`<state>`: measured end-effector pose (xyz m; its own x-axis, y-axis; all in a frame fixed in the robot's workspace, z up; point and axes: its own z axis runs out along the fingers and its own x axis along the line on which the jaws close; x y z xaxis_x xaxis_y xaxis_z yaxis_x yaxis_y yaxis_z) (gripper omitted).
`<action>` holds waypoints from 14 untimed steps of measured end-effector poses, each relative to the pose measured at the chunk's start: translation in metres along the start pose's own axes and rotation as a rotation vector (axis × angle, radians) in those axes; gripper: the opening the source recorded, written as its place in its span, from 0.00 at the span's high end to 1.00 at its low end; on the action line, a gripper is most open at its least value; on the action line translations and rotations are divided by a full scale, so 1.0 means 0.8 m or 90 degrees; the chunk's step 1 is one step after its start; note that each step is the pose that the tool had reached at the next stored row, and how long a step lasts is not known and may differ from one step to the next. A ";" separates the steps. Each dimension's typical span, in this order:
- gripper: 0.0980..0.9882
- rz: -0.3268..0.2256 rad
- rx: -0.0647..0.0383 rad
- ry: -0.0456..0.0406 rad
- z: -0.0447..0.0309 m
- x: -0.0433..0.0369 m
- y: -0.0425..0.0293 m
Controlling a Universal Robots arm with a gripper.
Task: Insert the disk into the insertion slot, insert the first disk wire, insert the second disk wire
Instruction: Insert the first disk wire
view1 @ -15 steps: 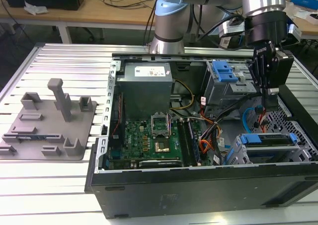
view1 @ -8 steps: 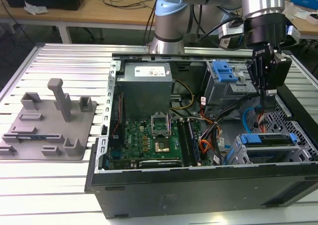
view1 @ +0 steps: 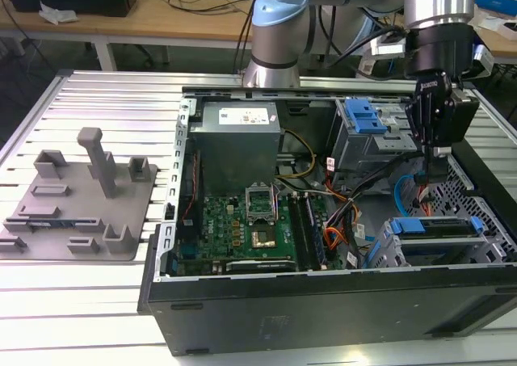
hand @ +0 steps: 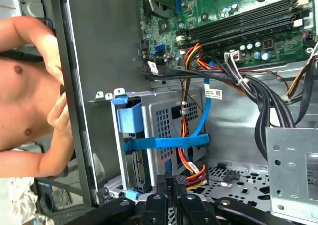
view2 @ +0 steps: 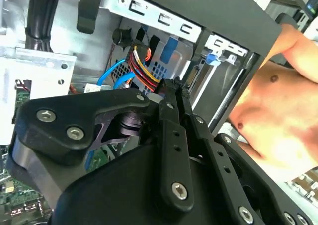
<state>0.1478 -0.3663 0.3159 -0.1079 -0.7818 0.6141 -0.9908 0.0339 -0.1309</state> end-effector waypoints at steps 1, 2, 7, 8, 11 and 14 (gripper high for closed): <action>0.92 0.000 0.000 -0.0006 0.0012 0.003 -0.0002; 0.92 0.001 0.000 -0.0008 0.0019 0.006 -0.0005; 0.92 0.004 -0.005 -0.0394 0.0056 0.022 -0.0020; 0.92 0.005 -0.006 -0.0525 0.0065 0.023 -0.0020; 0.92 0.008 -0.009 -0.0880 0.0091 0.027 -0.0022; 0.92 0.011 -0.013 -0.1206 0.0102 0.034 -0.0030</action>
<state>0.1479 -0.3929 0.3267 -0.1098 -0.8842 0.4541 -0.9905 0.0596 -0.1236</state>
